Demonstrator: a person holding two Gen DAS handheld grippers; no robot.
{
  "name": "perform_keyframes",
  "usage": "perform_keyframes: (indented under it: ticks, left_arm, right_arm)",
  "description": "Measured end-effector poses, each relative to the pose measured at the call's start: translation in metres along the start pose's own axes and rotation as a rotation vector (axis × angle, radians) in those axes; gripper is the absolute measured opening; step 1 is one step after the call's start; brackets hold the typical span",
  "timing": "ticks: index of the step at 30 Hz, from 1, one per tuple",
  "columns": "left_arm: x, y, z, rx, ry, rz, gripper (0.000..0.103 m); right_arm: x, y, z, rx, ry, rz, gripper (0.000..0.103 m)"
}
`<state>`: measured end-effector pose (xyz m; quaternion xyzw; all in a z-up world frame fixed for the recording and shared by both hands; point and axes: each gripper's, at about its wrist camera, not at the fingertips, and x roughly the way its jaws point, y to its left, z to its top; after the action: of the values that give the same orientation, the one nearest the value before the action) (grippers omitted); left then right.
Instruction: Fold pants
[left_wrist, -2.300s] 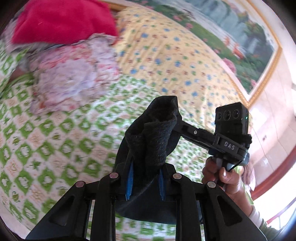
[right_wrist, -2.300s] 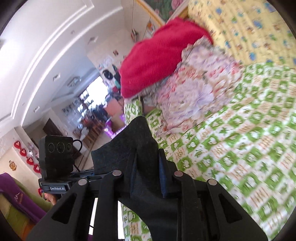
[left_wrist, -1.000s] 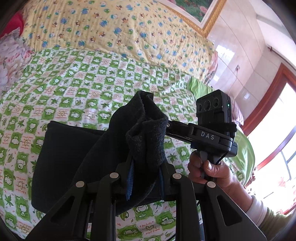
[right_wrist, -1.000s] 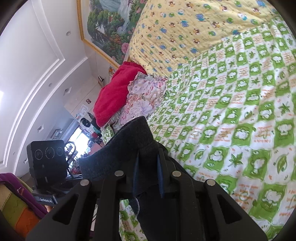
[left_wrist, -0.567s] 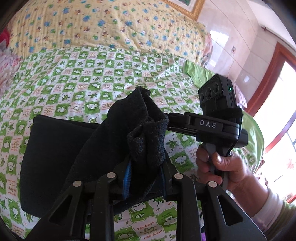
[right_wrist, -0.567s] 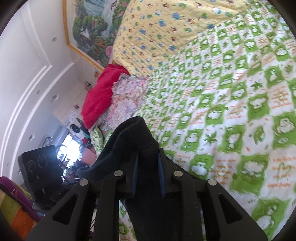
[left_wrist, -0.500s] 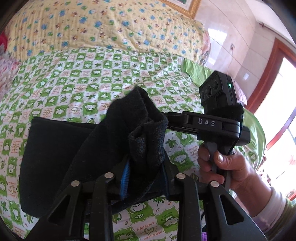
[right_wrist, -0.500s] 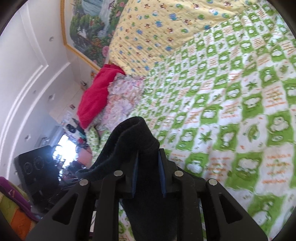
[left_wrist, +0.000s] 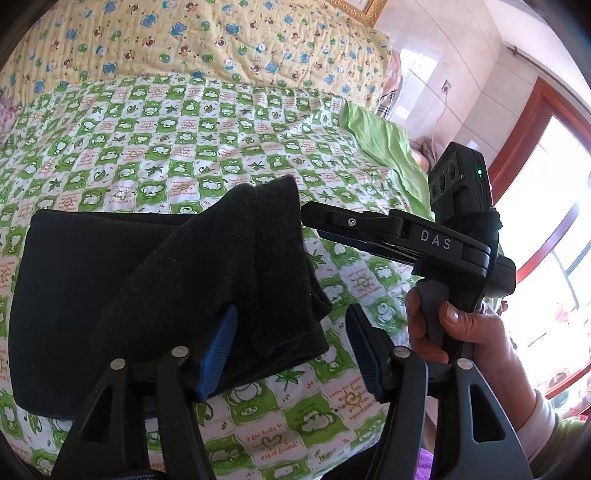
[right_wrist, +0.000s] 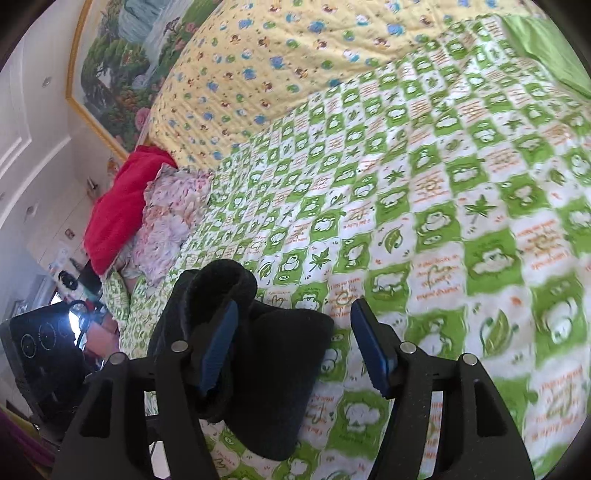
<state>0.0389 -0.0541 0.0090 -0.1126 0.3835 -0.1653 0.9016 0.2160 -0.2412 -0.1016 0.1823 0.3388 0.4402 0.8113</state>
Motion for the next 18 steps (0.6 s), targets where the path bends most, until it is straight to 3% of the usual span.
perform_keyframes:
  ticks: [2, 4, 8, 18]
  left_arm:
    - [-0.006, 0.000, -0.001, 0.000, -0.009, -0.006, 0.064]
    - [-0.012, 0.001, -0.003, -0.005, -0.019, -0.006, 0.066]
    - [-0.025, 0.009, -0.004, -0.026, -0.046, 0.017, 0.071]
    - [-0.051, 0.050, -0.006, -0.131, -0.096, 0.092, 0.072]
  right_arm:
    - [-0.005, 0.003, -0.002, 0.007, -0.013, -0.008, 0.078]
    - [-0.009, 0.008, -0.004, 0.002, -0.029, -0.023, 0.080]
    - [-0.013, 0.019, -0.005, -0.006, -0.035, -0.058, 0.082]
    - [-0.004, 0.059, -0.009, -0.086, -0.008, -0.116, 0.086]
